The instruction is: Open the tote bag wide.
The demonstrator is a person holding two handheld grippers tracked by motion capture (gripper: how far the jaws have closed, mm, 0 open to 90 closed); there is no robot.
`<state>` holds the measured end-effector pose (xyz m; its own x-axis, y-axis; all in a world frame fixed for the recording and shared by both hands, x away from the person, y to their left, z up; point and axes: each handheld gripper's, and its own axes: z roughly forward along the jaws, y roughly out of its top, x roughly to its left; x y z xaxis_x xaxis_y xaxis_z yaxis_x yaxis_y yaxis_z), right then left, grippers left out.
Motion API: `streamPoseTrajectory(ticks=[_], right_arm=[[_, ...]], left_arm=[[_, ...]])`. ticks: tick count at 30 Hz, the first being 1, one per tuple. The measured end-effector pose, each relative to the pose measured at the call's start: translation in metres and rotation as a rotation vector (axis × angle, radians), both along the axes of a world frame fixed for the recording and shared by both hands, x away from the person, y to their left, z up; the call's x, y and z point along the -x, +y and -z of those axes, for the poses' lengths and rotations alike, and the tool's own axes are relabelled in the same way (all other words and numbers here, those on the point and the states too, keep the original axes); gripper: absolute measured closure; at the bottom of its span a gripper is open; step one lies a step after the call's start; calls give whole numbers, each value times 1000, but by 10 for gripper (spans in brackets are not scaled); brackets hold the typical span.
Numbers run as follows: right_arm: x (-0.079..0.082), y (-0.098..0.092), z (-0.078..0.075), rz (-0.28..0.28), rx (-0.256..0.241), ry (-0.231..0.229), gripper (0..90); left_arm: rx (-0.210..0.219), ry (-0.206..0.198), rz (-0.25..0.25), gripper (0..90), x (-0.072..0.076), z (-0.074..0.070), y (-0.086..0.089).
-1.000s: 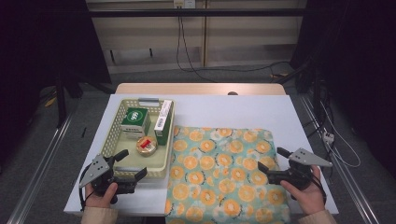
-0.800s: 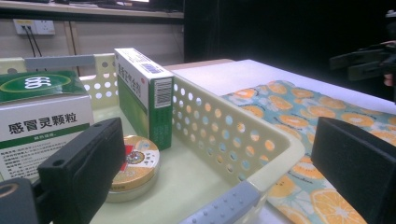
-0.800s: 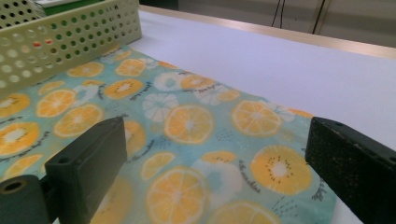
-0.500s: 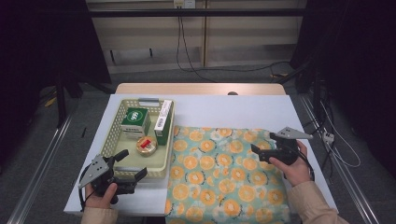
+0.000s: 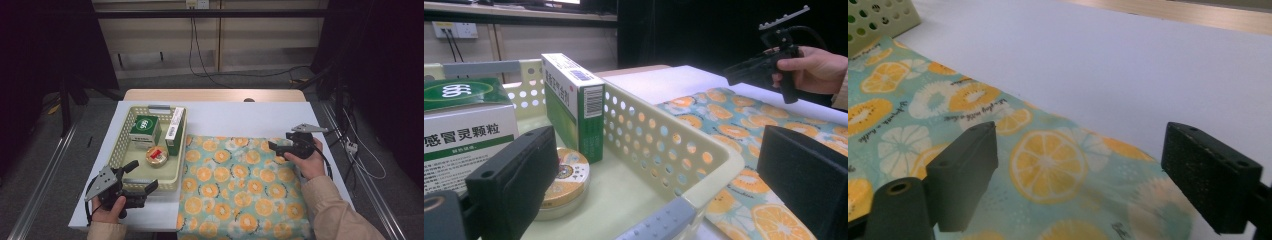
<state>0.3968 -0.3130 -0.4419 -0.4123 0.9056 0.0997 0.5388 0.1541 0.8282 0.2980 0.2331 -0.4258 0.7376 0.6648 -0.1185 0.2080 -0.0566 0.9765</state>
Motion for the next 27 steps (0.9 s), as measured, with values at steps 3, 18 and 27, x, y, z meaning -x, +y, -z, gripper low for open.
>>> streamPoseTrajectory(ticks=[3, 18, 27], right_arm=[[-5, 9, 3, -33, 3, 14, 200], [-30, 27, 21, -63, 103, 106, 228], [-30, 30, 23, -79, 139, 108, 478]], left_arm=[[3, 0, 1, 30, 0, 0, 0], [0, 4, 1, 30, 0, 1, 0], [0, 2, 3, 33, 0, 0, -1]])
